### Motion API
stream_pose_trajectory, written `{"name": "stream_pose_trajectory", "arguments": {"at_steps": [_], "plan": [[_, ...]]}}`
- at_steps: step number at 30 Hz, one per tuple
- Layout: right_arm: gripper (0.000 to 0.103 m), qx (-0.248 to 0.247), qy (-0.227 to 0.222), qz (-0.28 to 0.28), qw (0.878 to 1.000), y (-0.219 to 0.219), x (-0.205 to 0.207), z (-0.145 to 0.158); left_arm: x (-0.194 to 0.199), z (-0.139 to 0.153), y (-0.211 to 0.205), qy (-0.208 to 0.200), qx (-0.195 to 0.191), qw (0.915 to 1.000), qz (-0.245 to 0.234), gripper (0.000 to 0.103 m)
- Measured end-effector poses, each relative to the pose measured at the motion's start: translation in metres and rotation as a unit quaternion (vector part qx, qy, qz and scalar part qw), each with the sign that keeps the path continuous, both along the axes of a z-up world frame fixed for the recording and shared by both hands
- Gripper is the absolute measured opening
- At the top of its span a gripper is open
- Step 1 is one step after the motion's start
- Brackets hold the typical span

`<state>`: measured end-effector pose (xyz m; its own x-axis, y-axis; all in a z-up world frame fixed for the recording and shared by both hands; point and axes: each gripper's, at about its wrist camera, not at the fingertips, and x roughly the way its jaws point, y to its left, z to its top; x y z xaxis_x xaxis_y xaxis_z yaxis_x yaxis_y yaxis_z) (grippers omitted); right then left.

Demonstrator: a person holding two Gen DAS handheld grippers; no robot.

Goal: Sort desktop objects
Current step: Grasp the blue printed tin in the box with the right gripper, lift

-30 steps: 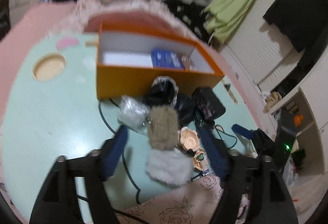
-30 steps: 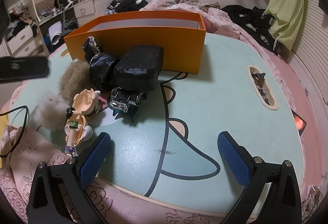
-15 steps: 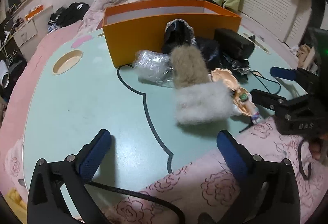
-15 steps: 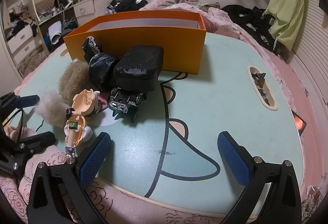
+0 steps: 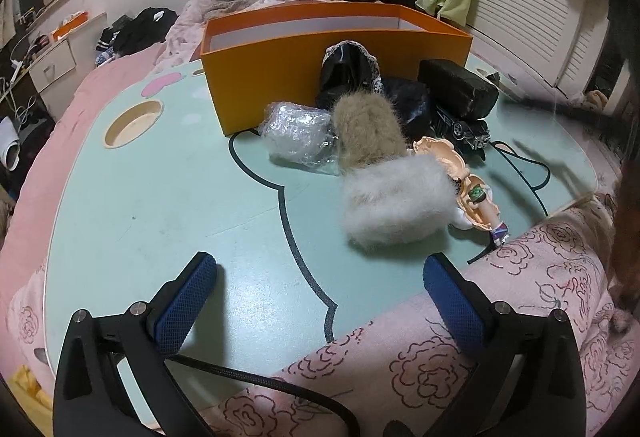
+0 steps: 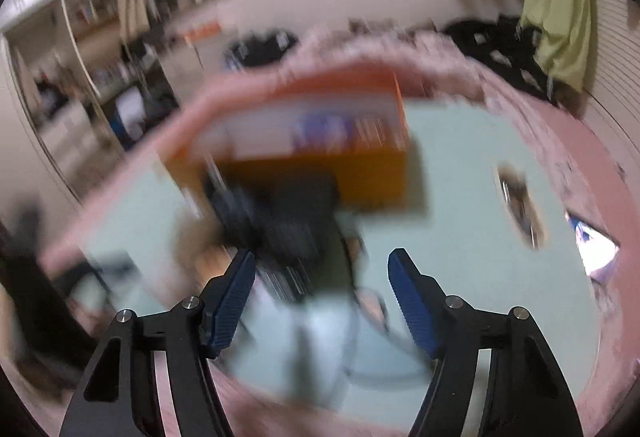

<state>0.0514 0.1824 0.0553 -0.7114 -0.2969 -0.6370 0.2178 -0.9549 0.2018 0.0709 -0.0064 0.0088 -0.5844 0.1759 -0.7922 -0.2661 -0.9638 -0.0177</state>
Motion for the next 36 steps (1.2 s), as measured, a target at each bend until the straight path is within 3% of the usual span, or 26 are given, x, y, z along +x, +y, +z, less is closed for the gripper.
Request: {"name": "stream_pose_trajectory", "arguments": {"at_steps": [2,4,6,10,12,14,17,20,24,27,29,31,32,34,36], "plan": [[0.066,-0.004,-0.002,0.005,1.0,-0.01,-0.027,0.028,0.0,0.0,0.0,0.0,0.0,1.0,0.001,0.103],[0.058,0.002,-0.051,0.01,0.999,-0.023,-0.07,0.043,0.0,0.001,0.0,0.0,0.0,1.0,0.0,0.103],[0.057,0.006,-0.1,0.027,0.995,-0.034,-0.118,0.045,0.0,0.001,0.001,0.001,0.001,1.0,0.0,0.103],[0.057,0.019,-0.223,0.007,0.975,-0.043,-0.198,0.017,0.0,0.001,0.002,0.003,0.002,1.0,0.0,0.103],[0.057,0.008,-0.261,0.005,0.965,-0.045,-0.221,0.0,0.001,0.002,0.002,0.004,0.002,1.0,-0.001,0.103],[0.058,0.028,-0.282,-0.014,0.959,-0.046,-0.233,-0.015,0.002,0.002,0.002,0.005,0.003,1.0,-0.001,0.103],[0.059,0.054,-0.286,-0.032,0.956,-0.048,-0.242,-0.023,0.003,0.002,0.002,0.008,0.006,0.9999,-0.002,0.103],[0.069,0.022,-0.313,-0.011,0.95,-0.057,-0.245,-0.037,0.003,0.002,0.002,0.009,0.007,0.9999,-0.002,0.103],[0.072,0.065,-0.295,-0.019,0.953,-0.073,-0.248,-0.029,0.003,0.002,0.002,0.01,0.008,0.9999,-0.002,0.103],[0.083,0.086,-0.288,-0.01,0.954,-0.088,-0.248,-0.028,0.003,0.002,0.002,0.01,0.008,0.9999,-0.002,0.103],[0.083,0.115,-0.292,-0.007,0.95,-0.096,-0.249,-0.039,0.003,0.002,0.002,0.01,0.008,0.9999,-0.001,0.103],[0.072,0.162,-0.262,-0.006,0.951,-0.103,-0.239,-0.047,0.003,0.002,0.002,0.01,0.007,0.9999,-0.002,0.103],[0.066,0.154,-0.262,-0.003,0.953,-0.103,-0.236,-0.048,0.003,0.002,0.002,0.011,0.009,0.9999,-0.001,0.103],[0.066,0.149,-0.264,-0.002,0.953,-0.102,-0.235,-0.045,0.004,0.003,0.002,0.011,0.008,0.9999,-0.002,0.103],[0.066,0.124,-0.23,0.0,0.965,-0.096,-0.229,-0.033,0.004,0.003,0.002,0.011,0.008,0.9999,-0.002,0.103]]}}
